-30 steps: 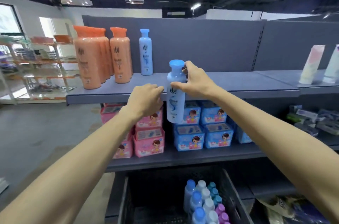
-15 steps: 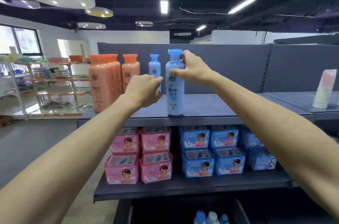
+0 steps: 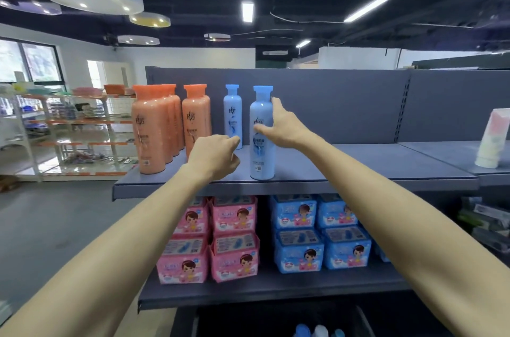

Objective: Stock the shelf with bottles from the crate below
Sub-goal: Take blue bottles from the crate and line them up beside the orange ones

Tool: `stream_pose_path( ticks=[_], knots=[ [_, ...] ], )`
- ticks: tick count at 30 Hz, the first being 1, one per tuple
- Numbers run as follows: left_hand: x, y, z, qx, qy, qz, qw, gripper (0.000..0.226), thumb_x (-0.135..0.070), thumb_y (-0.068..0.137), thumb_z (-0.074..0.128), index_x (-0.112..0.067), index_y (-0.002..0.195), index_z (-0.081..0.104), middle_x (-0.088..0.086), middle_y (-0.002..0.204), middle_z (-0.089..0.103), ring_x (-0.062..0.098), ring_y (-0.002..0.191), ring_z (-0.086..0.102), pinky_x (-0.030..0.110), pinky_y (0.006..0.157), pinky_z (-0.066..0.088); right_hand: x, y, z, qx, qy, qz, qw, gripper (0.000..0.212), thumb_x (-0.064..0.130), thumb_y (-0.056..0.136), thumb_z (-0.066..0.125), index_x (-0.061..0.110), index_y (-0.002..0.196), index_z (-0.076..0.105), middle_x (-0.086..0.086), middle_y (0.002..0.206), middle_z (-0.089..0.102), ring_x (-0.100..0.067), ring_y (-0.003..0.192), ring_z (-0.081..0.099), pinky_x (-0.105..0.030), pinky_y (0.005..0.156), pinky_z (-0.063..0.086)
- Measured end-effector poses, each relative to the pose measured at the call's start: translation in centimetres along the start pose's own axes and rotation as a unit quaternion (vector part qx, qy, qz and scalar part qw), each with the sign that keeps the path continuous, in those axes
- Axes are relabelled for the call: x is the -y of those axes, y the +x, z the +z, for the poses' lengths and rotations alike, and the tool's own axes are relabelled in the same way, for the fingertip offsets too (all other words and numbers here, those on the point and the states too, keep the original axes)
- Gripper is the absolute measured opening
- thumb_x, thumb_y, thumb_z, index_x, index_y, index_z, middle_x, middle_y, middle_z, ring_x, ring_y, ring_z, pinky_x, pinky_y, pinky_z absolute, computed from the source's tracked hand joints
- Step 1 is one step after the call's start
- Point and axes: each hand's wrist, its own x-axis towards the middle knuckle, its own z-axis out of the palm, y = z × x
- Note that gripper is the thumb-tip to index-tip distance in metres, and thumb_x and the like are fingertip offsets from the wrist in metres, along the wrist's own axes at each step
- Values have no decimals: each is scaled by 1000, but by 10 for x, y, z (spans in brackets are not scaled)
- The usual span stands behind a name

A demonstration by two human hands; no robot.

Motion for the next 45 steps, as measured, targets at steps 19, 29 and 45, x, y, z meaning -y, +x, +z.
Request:
stream_pose_path(
  ticks=[19, 29, 45],
  knots=[
    [59, -7, 28, 46, -5, -56, 997, 11, -26, 84, 47, -15, 82, 45, -1, 77, 55, 26, 70, 49, 30, 56, 31, -21, 33, 81, 54, -38, 96, 993, 43, 21, 91, 67, 2, 119, 40, -17, 123, 52, -28, 90, 56, -33, 69, 49],
    [79, 7, 62, 73, 10, 4, 997, 11, -28, 85, 47, -17, 87, 47, 0, 90, 62, 28, 83, 59, 32, 58, 33, -23, 77, 119, 36, -16, 99, 994, 29, 18, 96, 58, 8, 107, 33, -13, 114, 49, -27, 90, 52, -32, 68, 41],
    [80, 18, 108, -10, -26, 68, 997, 42, -16, 62, 70, -21, 70, 29, -2, 52, 48, 25, 44, 50, 23, 42, 13, -37, 124, 146, 24, -30, 108, 993, 30, 19, 96, 55, 4, 114, 36, -19, 121, 53, -30, 95, 51, -35, 72, 40]
  ],
)
